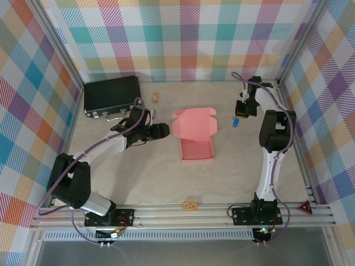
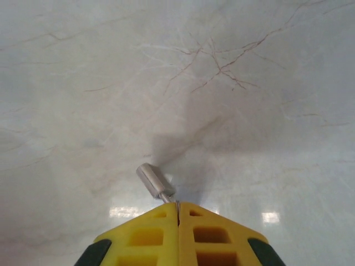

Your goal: Fold the paper box

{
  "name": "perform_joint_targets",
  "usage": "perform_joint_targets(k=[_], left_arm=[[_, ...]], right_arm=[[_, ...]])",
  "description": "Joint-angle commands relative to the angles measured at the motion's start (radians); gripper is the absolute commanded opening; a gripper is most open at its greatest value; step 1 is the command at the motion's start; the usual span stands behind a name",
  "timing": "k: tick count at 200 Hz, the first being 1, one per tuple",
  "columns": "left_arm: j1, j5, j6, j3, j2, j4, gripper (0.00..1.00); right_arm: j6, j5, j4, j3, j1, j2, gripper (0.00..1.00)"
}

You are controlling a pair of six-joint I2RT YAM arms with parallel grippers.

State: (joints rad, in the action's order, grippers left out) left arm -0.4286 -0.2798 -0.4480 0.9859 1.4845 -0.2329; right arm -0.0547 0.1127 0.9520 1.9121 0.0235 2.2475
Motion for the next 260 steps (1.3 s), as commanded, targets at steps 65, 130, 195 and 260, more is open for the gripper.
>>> perform_joint_targets(k=[65, 130, 195, 260], left_arm=[[0.015, 0.022, 0.000, -0.010, -0.063, -0.021, 0.66], [0.015, 0.025, 0.009, -0.006, -0.095, -0.036, 0.66], [0.015, 0.038, 0.025, -0.001, -0.093, -0.076, 0.65], [0.015, 0.024, 0.028, 0.008, -0.082, -0.069, 0.65]], right_arm=[[-0.059, 0.072, -0.220, -0.360, -0.065, -0.472, 0.00], [-0.085, 0.146, -0.275, -0.571, -0.188, -0.793, 0.00], [-0.201, 0.148, -0.315, -0.732, -0.397, -0.934, 0.00], [-0.381, 0.137, -0.538, -0.916, -0.524, -0.878, 0.00]])
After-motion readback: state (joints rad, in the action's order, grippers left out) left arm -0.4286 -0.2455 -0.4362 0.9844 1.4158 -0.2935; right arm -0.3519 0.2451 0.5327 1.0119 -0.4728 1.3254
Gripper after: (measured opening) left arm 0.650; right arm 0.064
